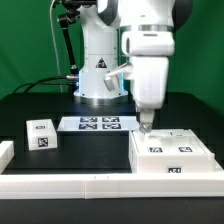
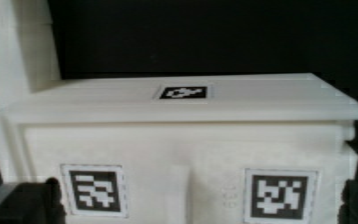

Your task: Assemble cabinet

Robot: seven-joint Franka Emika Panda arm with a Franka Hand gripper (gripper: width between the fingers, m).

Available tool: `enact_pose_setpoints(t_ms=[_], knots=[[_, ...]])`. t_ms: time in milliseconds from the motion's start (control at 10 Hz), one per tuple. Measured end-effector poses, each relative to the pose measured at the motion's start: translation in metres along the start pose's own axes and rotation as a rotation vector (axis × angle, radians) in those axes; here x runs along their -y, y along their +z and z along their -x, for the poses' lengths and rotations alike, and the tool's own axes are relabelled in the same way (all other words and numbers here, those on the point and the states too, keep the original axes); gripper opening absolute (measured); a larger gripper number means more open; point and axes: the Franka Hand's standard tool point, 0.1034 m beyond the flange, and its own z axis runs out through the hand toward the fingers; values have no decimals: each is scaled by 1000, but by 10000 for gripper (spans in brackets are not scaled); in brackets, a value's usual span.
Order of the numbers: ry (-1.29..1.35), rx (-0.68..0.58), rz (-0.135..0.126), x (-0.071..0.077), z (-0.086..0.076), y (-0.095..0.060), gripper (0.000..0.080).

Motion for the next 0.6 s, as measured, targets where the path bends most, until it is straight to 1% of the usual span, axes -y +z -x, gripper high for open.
enact_pose_setpoints(t_ms=[100, 200, 300, 400, 500, 600], knots=[[73, -12, 30, 11, 2, -8, 795], [136, -22, 48, 24, 4, -14, 795], [224, -34, 56, 37, 2, -16, 798], [285, -59, 78, 51, -3, -18, 797], [287, -61, 72, 61, -1, -15, 797], [294, -61, 72, 59, -1, -15, 797]])
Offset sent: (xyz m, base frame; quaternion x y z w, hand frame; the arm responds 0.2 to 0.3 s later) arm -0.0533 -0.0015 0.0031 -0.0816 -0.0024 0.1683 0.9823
